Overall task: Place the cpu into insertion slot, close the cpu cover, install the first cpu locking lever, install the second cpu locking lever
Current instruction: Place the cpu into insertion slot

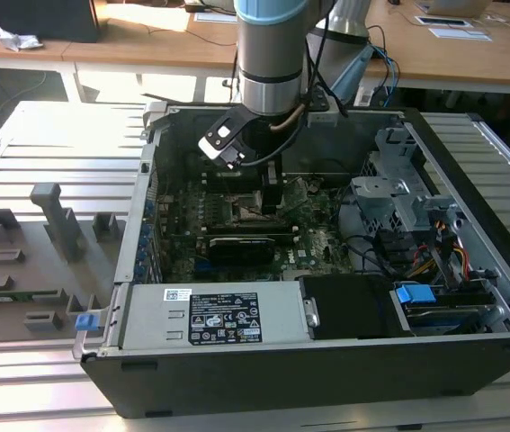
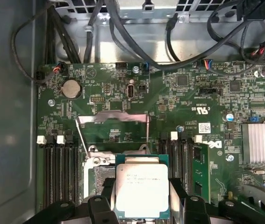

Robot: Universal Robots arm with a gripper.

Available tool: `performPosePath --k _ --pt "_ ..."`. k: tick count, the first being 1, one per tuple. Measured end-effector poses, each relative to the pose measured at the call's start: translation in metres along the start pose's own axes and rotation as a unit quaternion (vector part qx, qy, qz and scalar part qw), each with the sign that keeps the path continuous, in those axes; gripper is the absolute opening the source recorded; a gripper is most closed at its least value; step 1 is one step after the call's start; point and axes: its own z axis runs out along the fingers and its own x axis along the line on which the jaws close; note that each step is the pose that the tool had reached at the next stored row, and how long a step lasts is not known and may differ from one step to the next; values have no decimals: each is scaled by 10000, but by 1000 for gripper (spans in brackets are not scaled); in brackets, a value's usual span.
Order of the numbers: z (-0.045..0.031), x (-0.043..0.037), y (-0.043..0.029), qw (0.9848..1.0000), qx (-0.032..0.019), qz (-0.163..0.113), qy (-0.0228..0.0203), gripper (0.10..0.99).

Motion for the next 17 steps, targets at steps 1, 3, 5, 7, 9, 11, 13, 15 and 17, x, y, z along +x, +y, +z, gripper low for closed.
performPosePath --k 1,3,5,7,9,11,13,15,17 --pt "14 55 -6 10000 1 -23 1 545" --pt "56 166 -25 10000 1 -24 1 545" --pt "101 187 -98 10000 0 -24 2 545" --pt "134 186 -161 10000 0 -25 1 545" --pt "162 185 -190 10000 0 -24 1 545" --pt "194 179 -207 10000 0 -25 -10 545" --pt "222 175 -211 10000 1 -27 -18 545" --pt "259 174 -214 10000 0 -26 -19 545" --pt "290 174 -217 10000 0 -26 -19 545"
